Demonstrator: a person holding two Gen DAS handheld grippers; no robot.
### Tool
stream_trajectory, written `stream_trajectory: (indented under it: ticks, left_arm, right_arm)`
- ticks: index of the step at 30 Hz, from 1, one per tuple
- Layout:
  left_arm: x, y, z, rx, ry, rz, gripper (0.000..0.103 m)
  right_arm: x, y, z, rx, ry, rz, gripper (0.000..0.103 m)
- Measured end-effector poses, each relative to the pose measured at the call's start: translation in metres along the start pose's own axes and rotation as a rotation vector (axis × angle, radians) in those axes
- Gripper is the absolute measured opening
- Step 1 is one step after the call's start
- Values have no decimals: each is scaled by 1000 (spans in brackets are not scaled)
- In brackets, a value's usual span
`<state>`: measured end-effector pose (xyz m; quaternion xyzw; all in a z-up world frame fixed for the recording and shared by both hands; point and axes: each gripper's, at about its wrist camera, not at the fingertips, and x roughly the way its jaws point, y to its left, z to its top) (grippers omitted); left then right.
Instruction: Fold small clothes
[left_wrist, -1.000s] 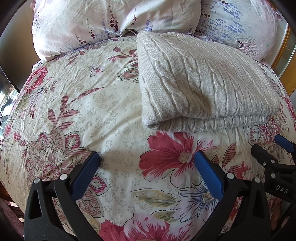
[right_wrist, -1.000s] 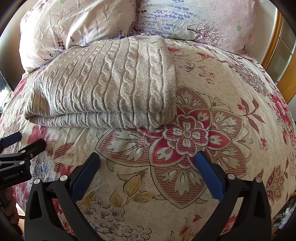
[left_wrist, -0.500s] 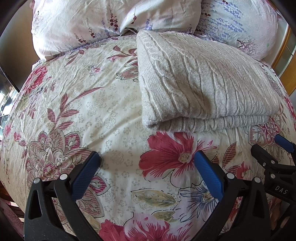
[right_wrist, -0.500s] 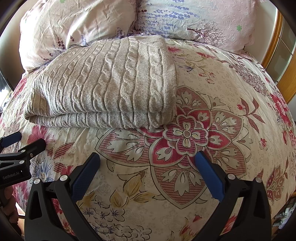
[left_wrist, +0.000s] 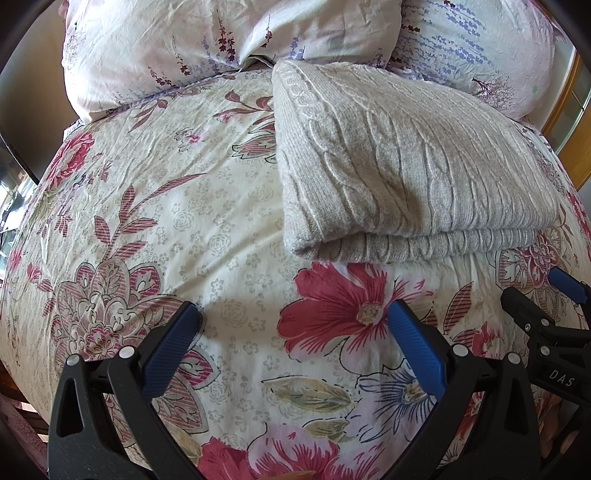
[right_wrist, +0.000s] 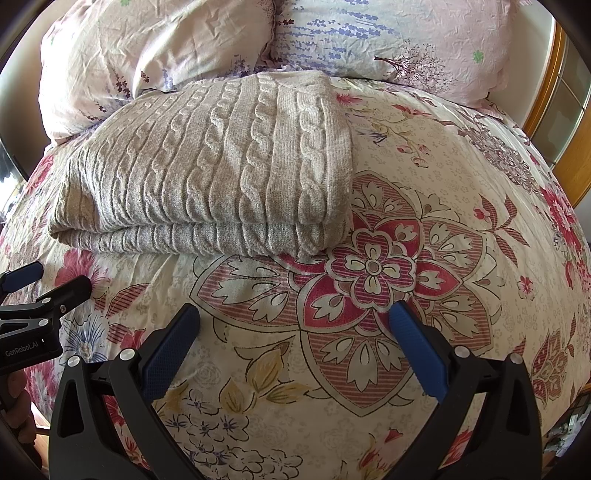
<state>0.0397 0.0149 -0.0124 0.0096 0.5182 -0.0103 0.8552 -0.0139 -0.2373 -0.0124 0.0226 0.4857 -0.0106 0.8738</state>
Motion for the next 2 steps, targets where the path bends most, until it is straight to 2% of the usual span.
stream_trajectory:
  ticks: [2]
  left_arm:
    - [0,0,0,0,0,0,101]
  right_arm:
    - [0,0,0,0,0,0,102]
